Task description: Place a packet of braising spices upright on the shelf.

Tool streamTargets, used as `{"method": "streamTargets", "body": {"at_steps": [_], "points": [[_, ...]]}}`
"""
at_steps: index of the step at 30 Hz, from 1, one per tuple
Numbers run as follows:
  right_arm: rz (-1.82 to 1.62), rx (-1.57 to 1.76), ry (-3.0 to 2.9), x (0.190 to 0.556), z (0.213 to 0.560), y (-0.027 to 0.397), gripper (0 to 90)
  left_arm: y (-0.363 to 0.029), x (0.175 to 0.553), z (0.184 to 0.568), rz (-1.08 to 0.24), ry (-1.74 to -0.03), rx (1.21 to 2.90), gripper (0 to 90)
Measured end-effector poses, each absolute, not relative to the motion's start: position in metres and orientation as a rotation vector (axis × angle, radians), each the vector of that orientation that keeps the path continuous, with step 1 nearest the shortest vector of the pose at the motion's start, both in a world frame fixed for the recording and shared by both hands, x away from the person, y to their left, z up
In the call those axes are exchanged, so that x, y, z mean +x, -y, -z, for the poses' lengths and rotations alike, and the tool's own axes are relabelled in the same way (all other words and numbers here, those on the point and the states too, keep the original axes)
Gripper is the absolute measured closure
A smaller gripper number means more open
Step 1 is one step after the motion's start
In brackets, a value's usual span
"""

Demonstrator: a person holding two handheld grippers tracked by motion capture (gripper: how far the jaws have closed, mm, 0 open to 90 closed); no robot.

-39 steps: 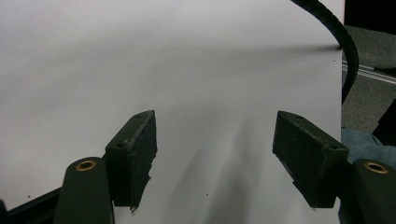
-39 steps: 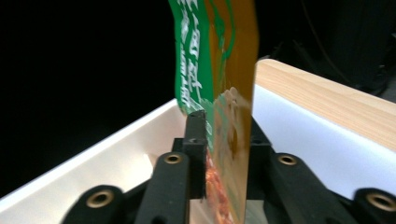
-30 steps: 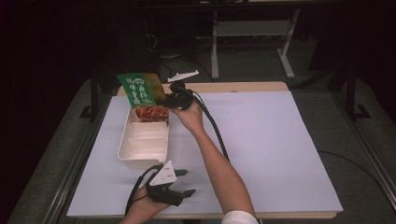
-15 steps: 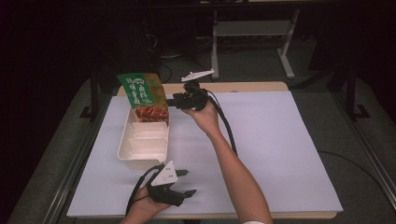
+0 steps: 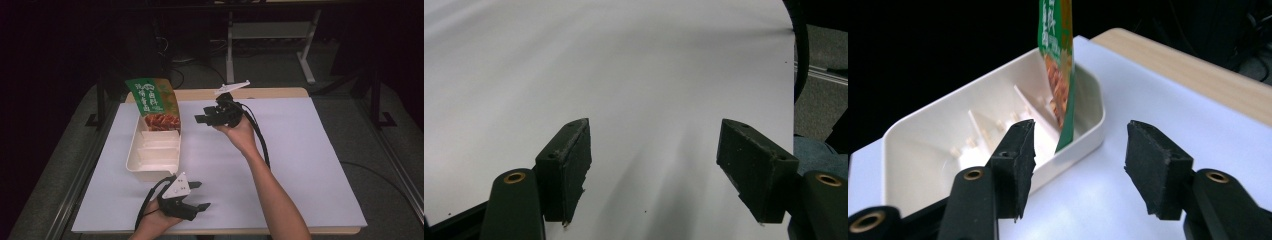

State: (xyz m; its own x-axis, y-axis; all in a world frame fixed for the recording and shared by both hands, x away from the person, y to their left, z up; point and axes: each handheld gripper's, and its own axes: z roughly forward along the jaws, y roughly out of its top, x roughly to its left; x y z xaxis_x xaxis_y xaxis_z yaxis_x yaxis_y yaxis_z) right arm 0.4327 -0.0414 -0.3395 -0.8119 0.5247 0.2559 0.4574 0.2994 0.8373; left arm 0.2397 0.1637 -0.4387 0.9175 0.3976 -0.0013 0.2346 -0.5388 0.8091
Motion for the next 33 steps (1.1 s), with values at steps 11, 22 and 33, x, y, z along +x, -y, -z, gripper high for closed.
{"method": "streamTargets", "body": {"at_steps": [11,22,33], "points": [[-1.549,0.956,-2.499,0.417,0.349,0.065,38.0,-0.165,0.241,0.438,-0.229,-0.459,2.156,28.9],[-1.557,1.003,-2.499,0.401,0.357,0.089,34.1,-0.166,0.241,0.438,-0.235,-0.466,2.149,28.3],[-1.568,1.003,-2.507,0.383,0.361,0.108,34.0,-0.167,0.241,0.439,-0.243,-0.476,2.145,28.2]]}}
